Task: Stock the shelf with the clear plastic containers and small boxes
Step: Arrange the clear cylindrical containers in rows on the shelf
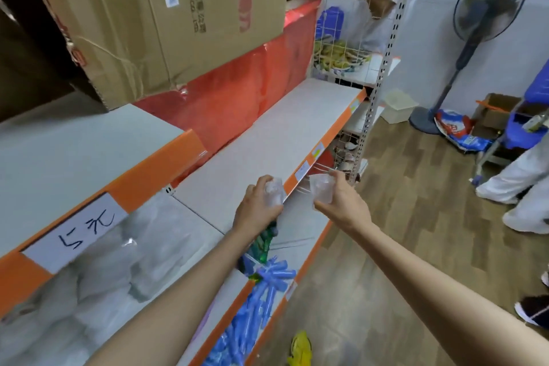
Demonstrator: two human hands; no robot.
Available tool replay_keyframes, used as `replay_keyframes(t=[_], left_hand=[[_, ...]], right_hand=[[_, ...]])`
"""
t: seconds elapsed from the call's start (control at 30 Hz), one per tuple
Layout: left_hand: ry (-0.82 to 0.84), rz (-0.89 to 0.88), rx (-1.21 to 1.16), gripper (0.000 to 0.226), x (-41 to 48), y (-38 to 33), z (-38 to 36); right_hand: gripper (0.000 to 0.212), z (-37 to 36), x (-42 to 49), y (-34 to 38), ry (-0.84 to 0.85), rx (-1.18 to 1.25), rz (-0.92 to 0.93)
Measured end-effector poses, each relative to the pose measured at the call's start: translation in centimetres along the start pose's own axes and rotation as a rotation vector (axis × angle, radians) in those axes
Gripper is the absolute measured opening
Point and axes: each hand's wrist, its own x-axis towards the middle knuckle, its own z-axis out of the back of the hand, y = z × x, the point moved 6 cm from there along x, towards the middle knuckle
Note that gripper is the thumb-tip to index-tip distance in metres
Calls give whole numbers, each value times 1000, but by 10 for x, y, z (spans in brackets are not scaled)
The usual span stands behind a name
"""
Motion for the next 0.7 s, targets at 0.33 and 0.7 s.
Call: replay_keyframes(t=[0.33,0.7], left_hand=[[-160,151,-43,63,134,37,2],[-442,458,-60,61,187,73,14]], right_hand=[[71,-42,195,27,198,-3,212],[72,-129,332,66,449,50,479]])
